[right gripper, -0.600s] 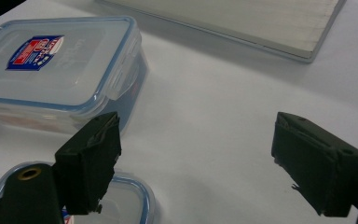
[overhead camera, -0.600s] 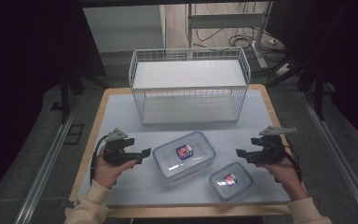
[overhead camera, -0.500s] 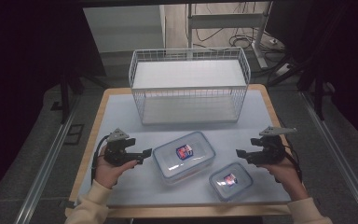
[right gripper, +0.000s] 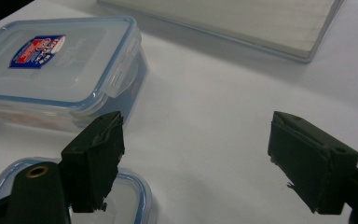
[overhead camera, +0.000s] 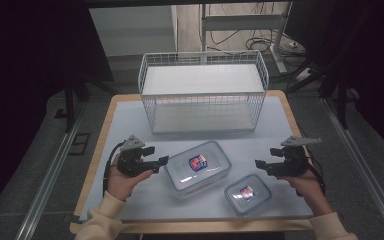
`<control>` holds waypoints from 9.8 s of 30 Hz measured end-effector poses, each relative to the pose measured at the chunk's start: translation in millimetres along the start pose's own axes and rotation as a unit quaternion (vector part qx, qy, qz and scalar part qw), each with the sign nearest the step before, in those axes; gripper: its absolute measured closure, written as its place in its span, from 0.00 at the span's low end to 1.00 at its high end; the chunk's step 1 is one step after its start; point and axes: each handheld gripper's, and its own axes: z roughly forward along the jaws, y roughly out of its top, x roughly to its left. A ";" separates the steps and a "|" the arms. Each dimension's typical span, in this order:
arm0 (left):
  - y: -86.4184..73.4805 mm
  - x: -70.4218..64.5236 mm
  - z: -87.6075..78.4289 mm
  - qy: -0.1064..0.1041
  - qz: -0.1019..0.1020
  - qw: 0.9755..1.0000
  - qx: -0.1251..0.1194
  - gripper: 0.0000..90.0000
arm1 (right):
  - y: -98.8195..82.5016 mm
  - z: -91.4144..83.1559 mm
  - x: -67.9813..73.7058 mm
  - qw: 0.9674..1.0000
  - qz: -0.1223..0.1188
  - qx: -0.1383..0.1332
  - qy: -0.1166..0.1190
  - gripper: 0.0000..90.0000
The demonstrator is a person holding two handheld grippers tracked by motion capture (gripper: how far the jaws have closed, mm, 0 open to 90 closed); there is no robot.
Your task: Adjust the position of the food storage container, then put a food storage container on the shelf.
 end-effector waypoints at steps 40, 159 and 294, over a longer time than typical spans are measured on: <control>-52.0 -91.6 46.3 -0.106 0.114 0.973 0.169 1.00 | -6.1 1.7 -0.1 1.000 -0.017 0.002 -0.011 0.21; -5.0 30.6 31.9 -0.008 -0.086 0.995 0.058 0.21 | 5.4 10.9 12.1 0.999 0.023 -0.006 0.045 0.18; 10.0 22.0 49.1 -0.162 -0.128 0.978 0.021 0.57 | 47.1 55.8 19.2 0.979 0.117 0.025 0.163 0.55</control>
